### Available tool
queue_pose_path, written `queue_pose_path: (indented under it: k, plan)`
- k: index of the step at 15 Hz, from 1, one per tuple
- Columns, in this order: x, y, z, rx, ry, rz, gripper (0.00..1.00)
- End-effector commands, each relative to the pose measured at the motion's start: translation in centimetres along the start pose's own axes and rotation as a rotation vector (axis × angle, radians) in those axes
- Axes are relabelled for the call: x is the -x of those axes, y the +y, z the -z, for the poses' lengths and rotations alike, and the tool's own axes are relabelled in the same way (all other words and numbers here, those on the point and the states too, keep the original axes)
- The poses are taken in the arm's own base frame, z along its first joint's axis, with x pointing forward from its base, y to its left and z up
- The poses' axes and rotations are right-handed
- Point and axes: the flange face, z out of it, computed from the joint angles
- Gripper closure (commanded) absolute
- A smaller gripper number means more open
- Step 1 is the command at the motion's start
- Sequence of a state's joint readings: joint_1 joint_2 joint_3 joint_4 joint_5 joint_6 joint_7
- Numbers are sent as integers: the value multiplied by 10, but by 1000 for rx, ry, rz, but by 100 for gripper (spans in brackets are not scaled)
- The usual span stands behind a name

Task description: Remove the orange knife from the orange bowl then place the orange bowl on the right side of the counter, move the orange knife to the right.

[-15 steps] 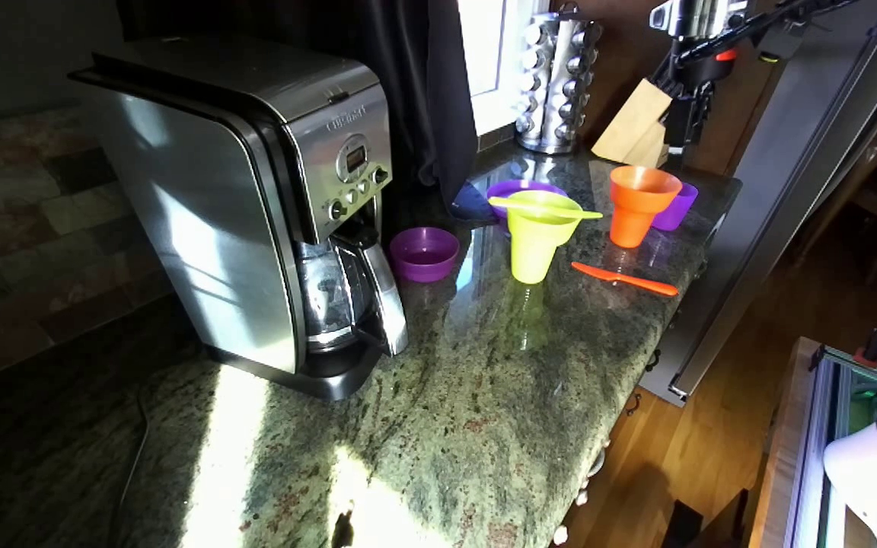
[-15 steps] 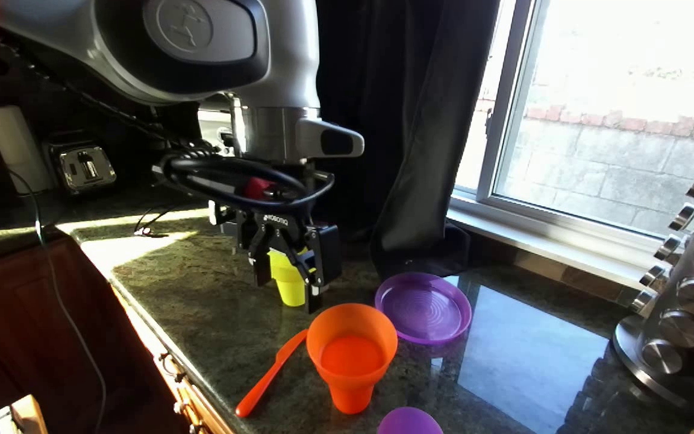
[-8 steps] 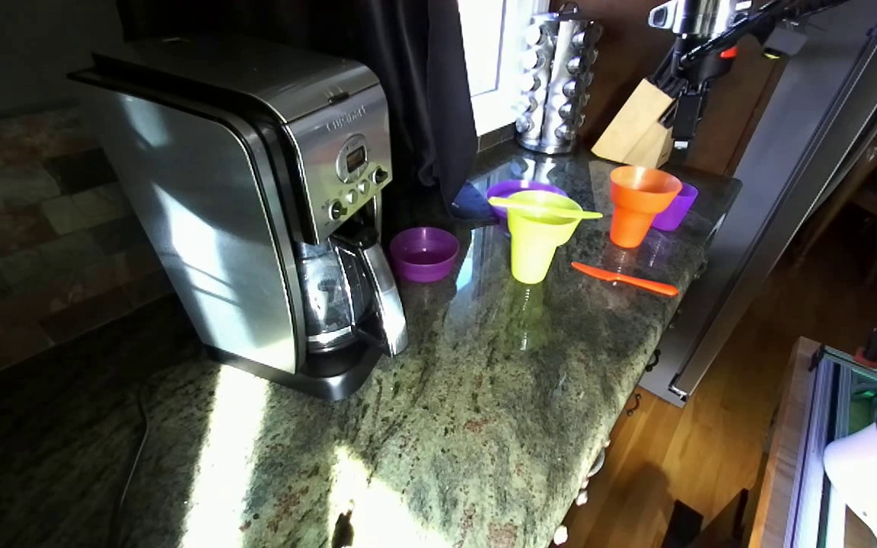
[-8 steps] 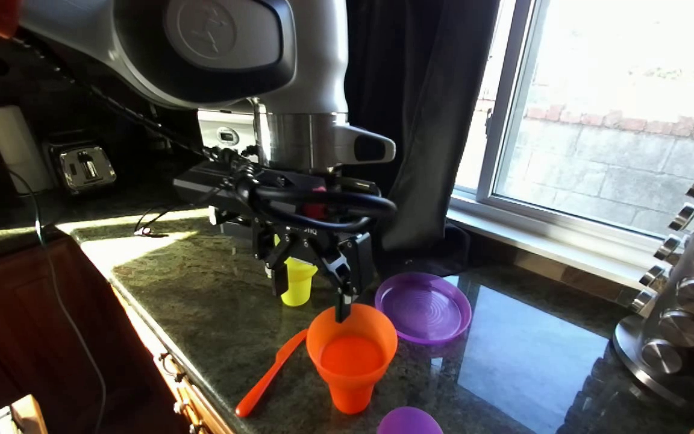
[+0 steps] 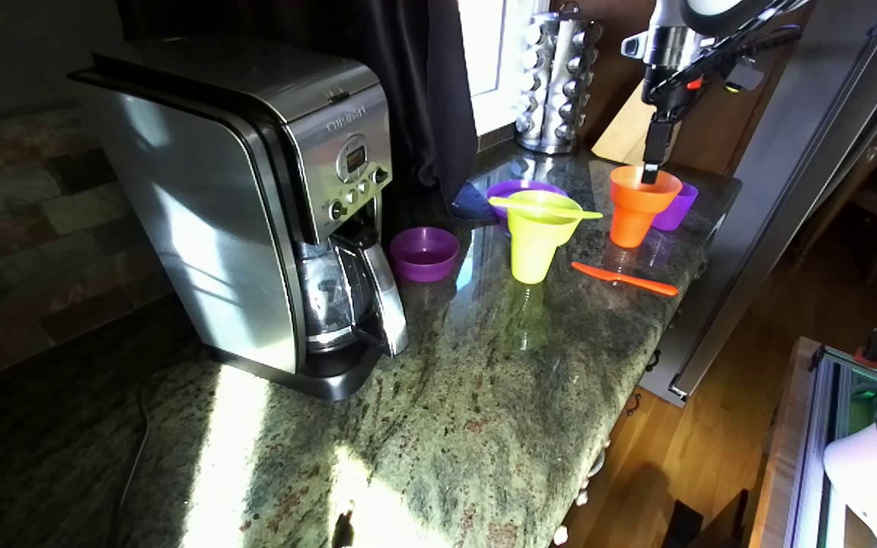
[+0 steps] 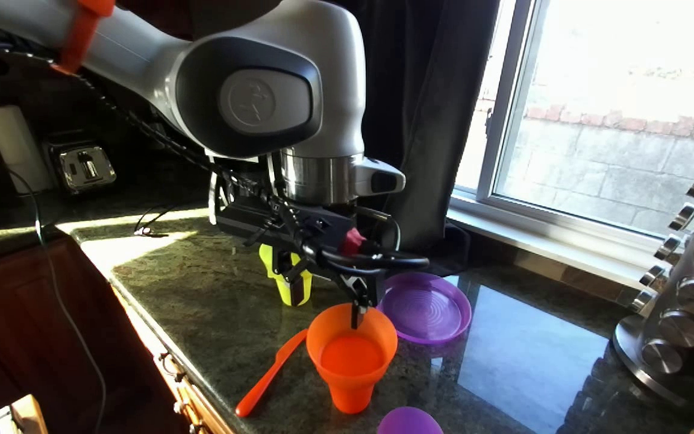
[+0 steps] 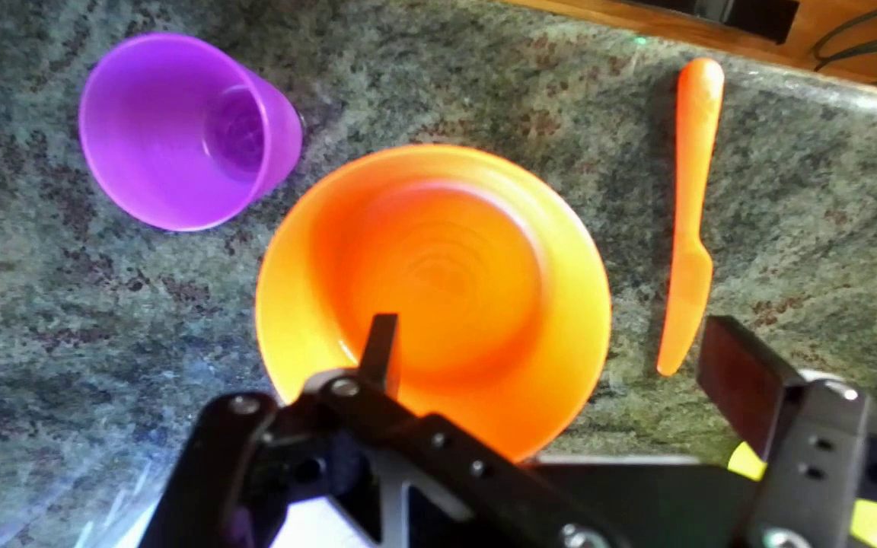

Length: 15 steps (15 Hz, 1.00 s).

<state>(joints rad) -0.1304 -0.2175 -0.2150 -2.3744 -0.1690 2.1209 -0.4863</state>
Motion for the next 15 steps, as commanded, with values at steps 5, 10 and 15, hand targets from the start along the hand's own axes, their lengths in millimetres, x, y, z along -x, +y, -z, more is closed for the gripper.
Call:
queue_pose_path:
  k: [5, 10, 15]
  plan:
    - [-15, -3, -23, -40, 31, -15, 0]
    - [-18, -4, -28, -50, 23, -22, 36]
    - [-18, -4, -30, -53, 17, -24, 76]
